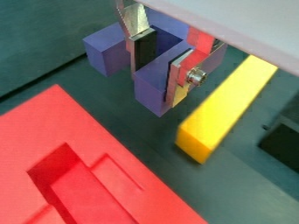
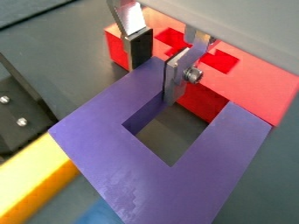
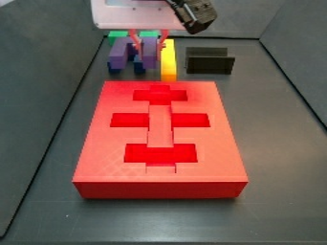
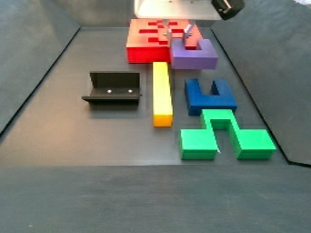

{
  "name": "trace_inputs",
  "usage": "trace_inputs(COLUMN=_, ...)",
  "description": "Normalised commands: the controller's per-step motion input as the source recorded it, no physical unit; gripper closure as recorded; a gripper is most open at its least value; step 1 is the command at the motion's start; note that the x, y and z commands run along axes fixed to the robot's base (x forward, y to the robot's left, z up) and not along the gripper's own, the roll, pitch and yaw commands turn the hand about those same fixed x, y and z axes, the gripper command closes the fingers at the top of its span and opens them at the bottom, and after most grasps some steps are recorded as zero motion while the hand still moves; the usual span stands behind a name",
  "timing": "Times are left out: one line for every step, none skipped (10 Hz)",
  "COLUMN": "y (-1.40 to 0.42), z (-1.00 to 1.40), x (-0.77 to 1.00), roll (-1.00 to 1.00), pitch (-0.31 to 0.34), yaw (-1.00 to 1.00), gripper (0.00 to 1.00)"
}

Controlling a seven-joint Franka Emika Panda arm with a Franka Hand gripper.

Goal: Pick up the purple object. Move up. Place the purple object on the fixture. Regrasp the purple object. Move to above the board. Insert the purple object.
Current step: Place the purple object on the fixture.

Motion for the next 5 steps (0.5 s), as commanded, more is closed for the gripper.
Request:
trace_inputs(y=0.18, z=0.17, x=1.00, roll=-0.09, pitch=0.000, yaw=-0.12, gripper=1.00)
trace_inputs(y=0.20, z=0.16, x=1.00, roll=-0.05, pitch=0.000, yaw=-0.10, gripper=1.00)
trace_inputs(y=0.19, z=0.17, x=1.00, roll=-0.06, pitch=0.000, yaw=-0.10, gripper=1.00)
trace_inputs(y=0.17, z=0.18, x=1.00, roll=-0.11, pitch=0.000, yaw=-0.11, gripper=1.00)
trace_inputs(y=0.17, z=0.13, x=1.00, roll=-0.12, pitch=0.037, yaw=-0.11, gripper=1.00)
